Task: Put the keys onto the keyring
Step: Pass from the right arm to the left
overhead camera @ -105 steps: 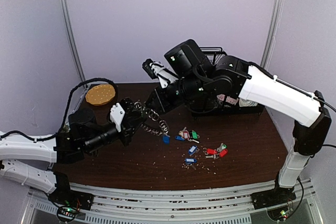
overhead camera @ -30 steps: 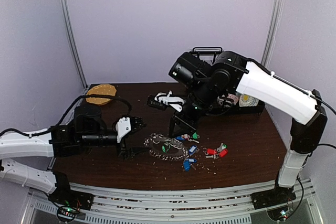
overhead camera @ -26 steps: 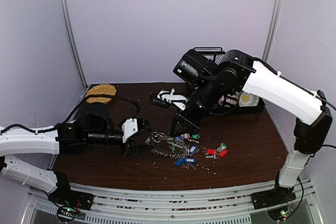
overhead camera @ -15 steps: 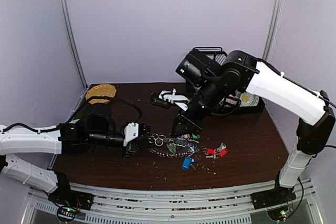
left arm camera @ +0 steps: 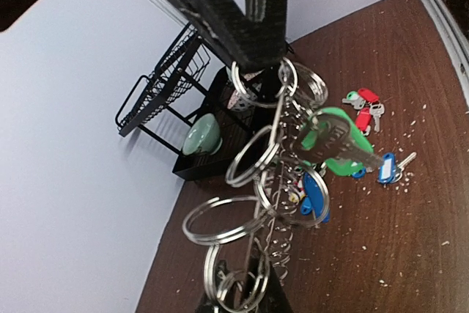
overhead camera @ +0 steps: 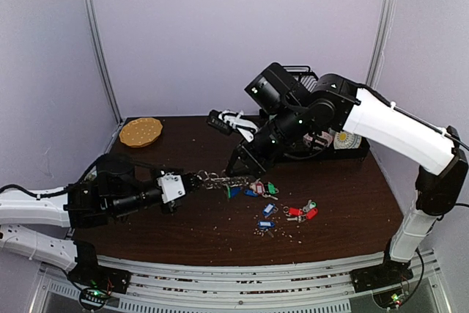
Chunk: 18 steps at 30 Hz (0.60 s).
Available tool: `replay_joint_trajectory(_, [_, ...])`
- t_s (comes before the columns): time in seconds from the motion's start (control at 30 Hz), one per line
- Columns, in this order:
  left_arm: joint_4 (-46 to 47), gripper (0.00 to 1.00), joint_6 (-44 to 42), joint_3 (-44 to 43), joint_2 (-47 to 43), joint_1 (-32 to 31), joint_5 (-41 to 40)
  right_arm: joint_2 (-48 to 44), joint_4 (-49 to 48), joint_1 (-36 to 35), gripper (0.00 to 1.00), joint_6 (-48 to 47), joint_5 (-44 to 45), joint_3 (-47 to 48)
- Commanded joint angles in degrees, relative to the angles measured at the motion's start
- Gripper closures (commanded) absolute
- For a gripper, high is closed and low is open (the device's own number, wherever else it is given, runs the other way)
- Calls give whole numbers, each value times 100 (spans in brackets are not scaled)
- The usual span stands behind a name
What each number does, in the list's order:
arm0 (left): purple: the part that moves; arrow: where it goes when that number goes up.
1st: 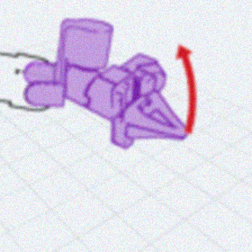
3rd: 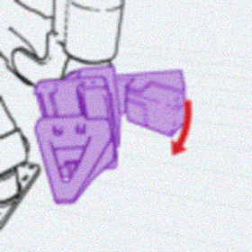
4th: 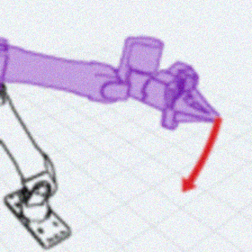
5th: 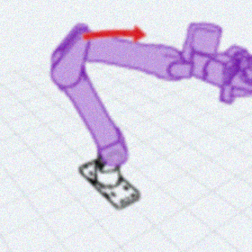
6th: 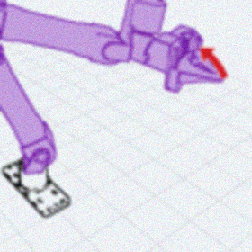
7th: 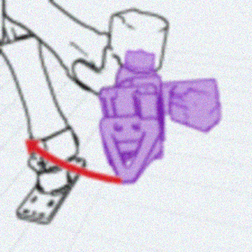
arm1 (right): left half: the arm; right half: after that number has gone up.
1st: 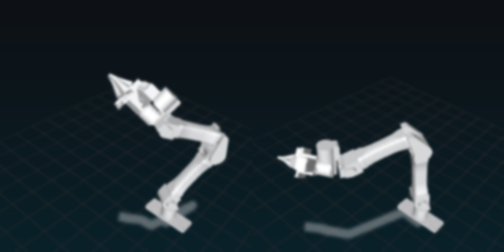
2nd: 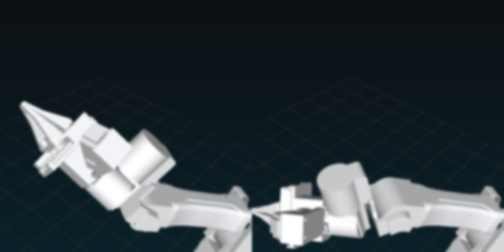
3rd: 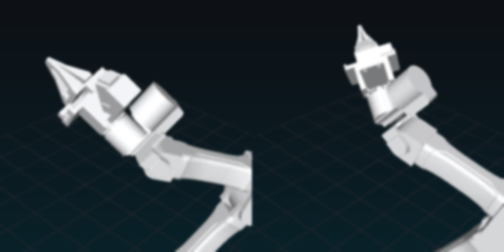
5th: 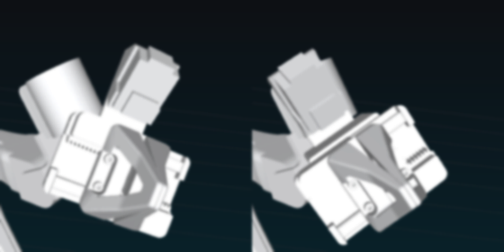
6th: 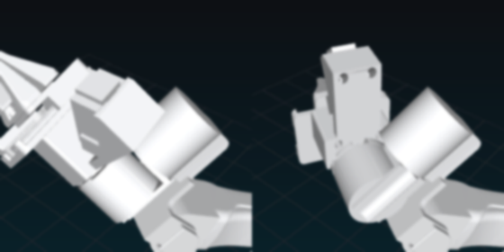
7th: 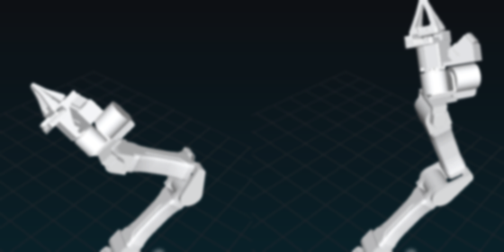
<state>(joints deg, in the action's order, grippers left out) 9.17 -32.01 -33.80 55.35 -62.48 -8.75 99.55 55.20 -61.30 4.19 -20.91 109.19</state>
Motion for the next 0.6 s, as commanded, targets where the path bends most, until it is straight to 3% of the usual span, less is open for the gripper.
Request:
replay_joint_trajectory(0.0, [1525,100,-442,-62,-270,-18,-1329,-79,553,-21,90,402,81,-243])
replay_joint_trajectory(0.1, [1502,100,-101,-137,-225,-19,-1208,-192,455,43,77,422,506,-195])
replay_joint_trajectory(0.23, [1724,100,485,-177,-155,-23,-1268,-791,-469,114,63,516,646,-522])
replay_joint_trajectory(0.37, [1986,100,676,-124,-129,-19,-1184,-1601,-2033,98,63,495,9,-2026])
replay_joint_trajectory(0.57, [2296,100,619,-110,-302,-36,-1007,-2838,-5898,58,68,624,-155,-4193])
